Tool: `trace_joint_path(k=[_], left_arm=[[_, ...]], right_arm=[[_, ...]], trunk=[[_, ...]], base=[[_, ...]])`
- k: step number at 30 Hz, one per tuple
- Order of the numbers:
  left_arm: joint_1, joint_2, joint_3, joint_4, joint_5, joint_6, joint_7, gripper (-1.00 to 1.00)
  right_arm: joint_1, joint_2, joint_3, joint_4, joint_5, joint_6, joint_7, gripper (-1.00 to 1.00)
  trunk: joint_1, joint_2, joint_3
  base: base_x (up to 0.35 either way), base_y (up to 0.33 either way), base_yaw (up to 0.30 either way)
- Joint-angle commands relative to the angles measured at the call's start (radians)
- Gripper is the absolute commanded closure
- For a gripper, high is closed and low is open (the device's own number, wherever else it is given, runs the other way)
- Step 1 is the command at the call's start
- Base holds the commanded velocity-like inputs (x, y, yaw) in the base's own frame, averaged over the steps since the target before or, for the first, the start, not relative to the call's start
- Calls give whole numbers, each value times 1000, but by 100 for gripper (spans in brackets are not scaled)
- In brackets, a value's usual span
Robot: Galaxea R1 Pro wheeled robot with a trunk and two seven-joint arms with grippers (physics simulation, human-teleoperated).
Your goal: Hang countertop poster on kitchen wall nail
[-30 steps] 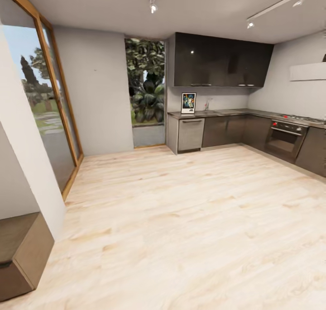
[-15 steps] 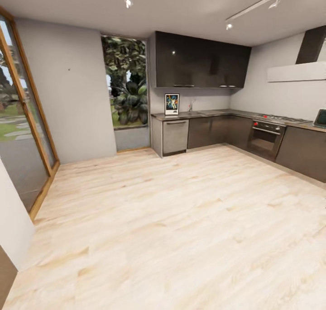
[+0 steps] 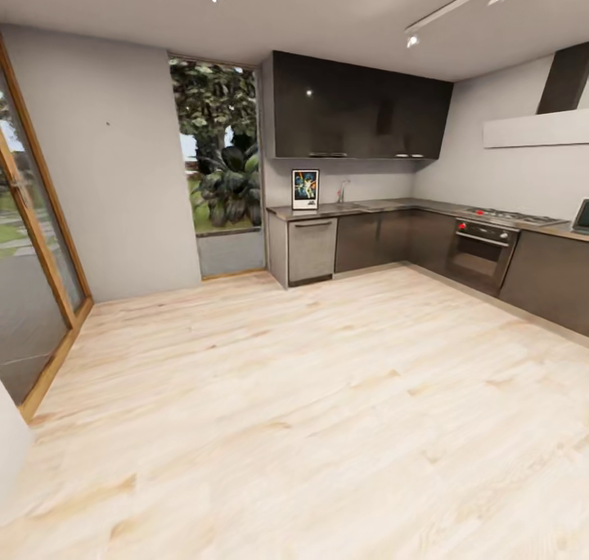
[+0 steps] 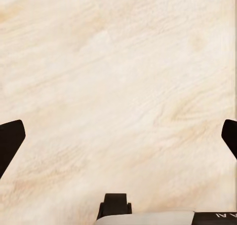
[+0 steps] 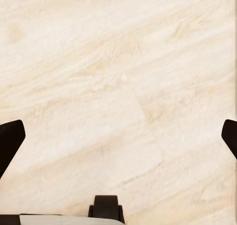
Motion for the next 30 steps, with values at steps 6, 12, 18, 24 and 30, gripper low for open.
trace_joint_path(k=[6,12,18,24,30], left_arm=[[0,0,1,-1,0,-2,0,-100],[0,0,1,-1,0,-2,0,-100],[0,0,1,-1,0,-2,0,-100],[0,0,1,-1,-1,-2,0,-100],[0,0,1,-1,-1,-2,0,-100]], right_arm=[[-1,0,0,1,4,-3,0,-100],[-1,1,1,1,5,-3,0,-100],[-1,1,1,1,5,-3,0,-100],[-1,2,1,1,5,-3,0,-100],[-1,2,1,1,5,-3,0,-100]], trunk=[[1,0,-1],[1,0,-1],[1,0,-1],[1,0,-1],[1,0,-1]], base=[[324,-148,0],[323,-149,0],[324,-119,0],[330,-22,0],[335,-3,0]])
